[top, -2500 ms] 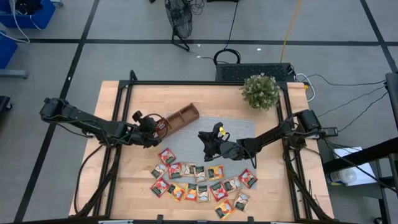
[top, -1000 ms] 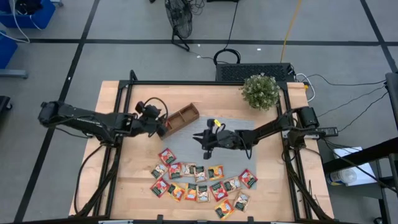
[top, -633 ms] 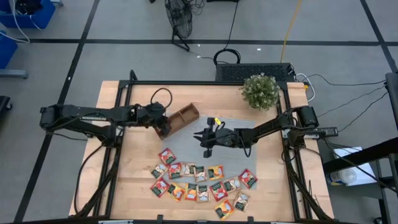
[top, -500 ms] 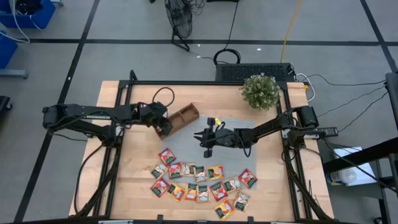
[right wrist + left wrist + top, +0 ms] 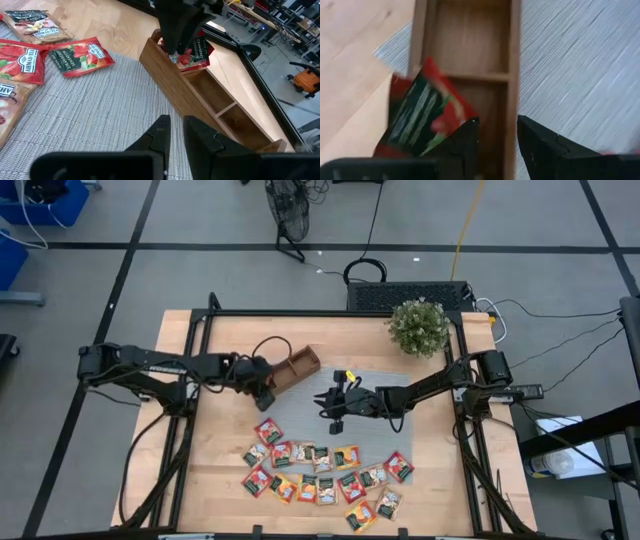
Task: Pick & Place Tea
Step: Put the red tea bag into the left section of the wooden organizer
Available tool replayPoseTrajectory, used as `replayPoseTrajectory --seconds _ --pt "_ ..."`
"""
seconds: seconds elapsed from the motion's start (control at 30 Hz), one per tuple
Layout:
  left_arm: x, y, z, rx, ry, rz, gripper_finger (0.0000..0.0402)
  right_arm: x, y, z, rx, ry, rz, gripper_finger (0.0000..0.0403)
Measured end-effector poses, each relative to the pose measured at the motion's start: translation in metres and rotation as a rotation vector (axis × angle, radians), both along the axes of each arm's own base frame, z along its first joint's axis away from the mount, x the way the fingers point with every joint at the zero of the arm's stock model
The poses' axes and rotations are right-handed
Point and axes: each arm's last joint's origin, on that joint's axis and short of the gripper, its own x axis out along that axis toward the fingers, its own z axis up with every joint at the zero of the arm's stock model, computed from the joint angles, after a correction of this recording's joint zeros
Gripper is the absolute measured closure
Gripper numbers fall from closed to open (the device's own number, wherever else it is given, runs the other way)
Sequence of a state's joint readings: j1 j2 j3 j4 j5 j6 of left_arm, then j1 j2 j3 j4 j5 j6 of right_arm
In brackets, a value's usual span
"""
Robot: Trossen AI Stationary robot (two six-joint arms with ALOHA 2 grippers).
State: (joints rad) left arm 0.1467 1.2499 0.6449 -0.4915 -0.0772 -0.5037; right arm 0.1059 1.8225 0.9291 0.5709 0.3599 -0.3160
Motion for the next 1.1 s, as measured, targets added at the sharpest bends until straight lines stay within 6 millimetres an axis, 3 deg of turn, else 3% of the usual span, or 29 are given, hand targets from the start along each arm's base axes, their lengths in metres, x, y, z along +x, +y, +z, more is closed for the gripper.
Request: replayPoseTrajectory --seconds 0.47,1.1 --pt "-0.0077 -0.0004 -0.0031 0.067 0.096 0.026 0.0395 0.0000 0.0001 0.0000 -0.002 0.000 0.001 0.0363" --pt "-0.0002 -0.0030 0.0020 0.277 0.029 0.098 0.0394 0.0000 0.0002 0.0000 -0.002 0.000 0.001 0.0364"
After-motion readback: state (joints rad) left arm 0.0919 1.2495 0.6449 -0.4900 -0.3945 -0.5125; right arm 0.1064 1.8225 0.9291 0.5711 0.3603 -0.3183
